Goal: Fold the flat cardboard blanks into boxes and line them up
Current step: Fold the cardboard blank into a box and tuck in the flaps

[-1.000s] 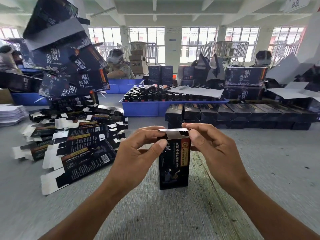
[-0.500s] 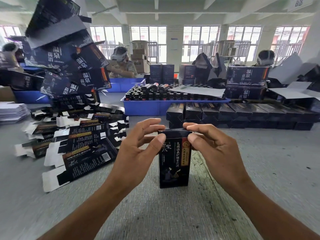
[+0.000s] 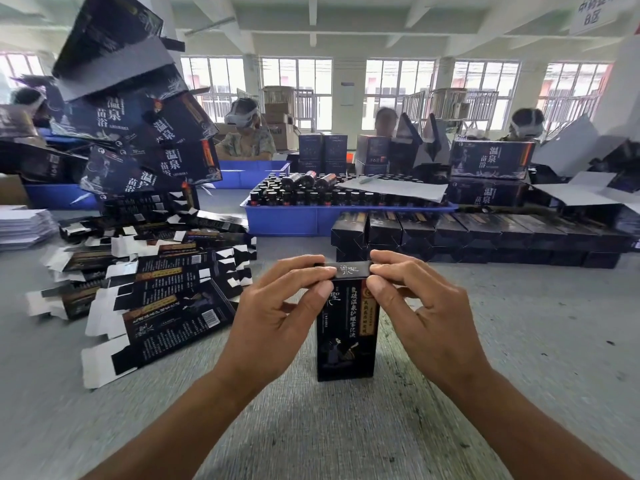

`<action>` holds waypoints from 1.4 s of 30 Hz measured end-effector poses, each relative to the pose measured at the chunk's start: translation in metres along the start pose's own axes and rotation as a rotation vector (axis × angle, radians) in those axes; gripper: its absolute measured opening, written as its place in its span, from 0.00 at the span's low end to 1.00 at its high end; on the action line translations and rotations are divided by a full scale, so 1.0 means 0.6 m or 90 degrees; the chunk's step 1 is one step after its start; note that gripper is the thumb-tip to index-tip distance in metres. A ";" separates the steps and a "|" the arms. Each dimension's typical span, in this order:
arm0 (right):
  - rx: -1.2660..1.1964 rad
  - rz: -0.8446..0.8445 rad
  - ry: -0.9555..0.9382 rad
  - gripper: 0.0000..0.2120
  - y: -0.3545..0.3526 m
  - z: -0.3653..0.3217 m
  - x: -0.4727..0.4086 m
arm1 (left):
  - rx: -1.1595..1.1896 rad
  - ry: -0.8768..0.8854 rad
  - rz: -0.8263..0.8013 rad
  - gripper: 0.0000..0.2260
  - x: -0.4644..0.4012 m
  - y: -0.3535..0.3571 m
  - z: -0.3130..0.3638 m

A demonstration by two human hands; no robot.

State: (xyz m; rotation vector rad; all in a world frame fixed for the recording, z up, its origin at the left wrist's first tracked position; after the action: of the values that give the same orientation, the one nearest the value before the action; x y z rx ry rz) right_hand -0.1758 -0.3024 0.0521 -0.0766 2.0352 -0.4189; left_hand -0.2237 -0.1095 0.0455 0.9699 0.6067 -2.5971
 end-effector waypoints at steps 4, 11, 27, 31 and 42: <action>-0.029 -0.038 0.082 0.12 0.008 0.006 0.006 | -0.019 -0.065 -0.087 0.17 0.009 0.008 -0.015; -0.085 -0.090 0.123 0.12 0.012 0.012 0.010 | 0.034 -0.190 -0.127 0.34 0.013 0.009 -0.029; -0.091 -0.088 0.149 0.15 0.013 0.009 0.010 | -0.053 -0.361 -0.372 0.26 0.004 -0.006 -0.074; -0.075 -0.097 0.178 0.19 0.017 0.022 0.014 | -0.034 -0.373 -0.368 0.22 0.006 -0.006 -0.079; -0.003 -0.175 0.329 0.17 0.036 0.085 0.041 | -0.082 -0.444 -0.054 0.28 -0.006 -0.029 -0.106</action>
State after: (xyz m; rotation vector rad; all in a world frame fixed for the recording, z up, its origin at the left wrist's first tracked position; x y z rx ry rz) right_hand -0.1408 -0.3009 0.0027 -0.2783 2.5452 -0.6578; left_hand -0.1935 -0.0633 0.0094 -0.0288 0.6089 -2.6755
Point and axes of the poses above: each hand's wrist, its own x-axis away from the middle knuckle, its own y-axis out of the palm, z = x × y, the point moved 2 cm from there along -x, towards the middle knuckle, and after that the axes turned 7 degrees about -y, right-handed, at the moved point
